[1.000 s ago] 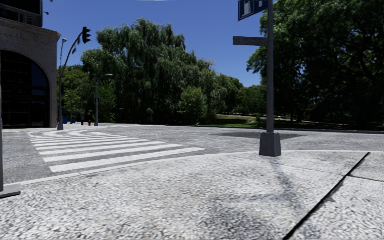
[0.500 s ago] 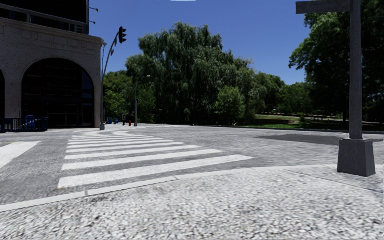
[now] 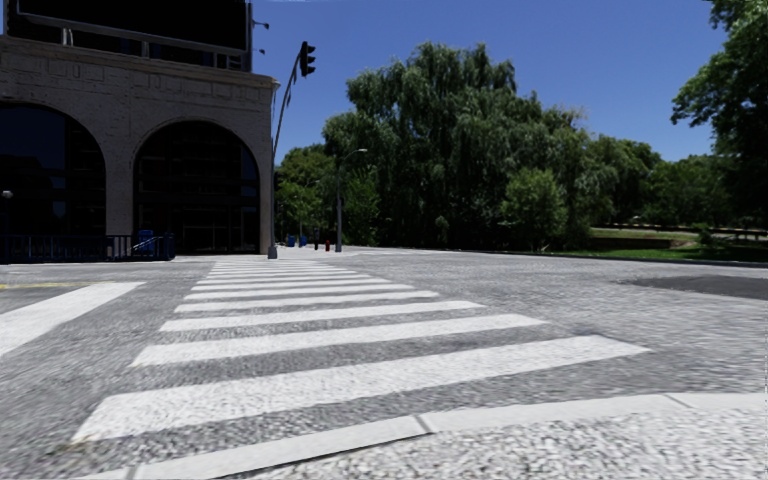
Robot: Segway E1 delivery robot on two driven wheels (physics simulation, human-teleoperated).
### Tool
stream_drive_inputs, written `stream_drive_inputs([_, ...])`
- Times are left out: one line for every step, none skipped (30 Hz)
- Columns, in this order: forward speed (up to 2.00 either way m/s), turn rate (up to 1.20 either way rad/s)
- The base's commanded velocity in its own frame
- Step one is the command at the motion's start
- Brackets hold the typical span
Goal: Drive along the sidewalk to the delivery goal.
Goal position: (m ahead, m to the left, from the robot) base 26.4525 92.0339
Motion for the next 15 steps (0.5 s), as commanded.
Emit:
stream_drive_inputs([2.00,0.50])
stream_drive_inputs([1.83,0.50])
stream_drive_inputs([1.53,0.50])
stream_drive_inputs([1.37,0.50])
stream_drive_inputs([1.37,0.50])
stream_drive_inputs([1.30,0.50])
stream_drive_inputs([1.28,0.50])
stream_drive_inputs([1.27,0.50])
stream_drive_inputs([1.27,0.50])
stream_drive_inputs([1.27,0.50])
stream_drive_inputs([1.26,0.50])
stream_drive_inputs([1.26,0.50])
stream_drive_inputs([1.26,0.49])
stream_drive_inputs([1.26,0.43])
stream_drive_inputs([1.26,0.43])
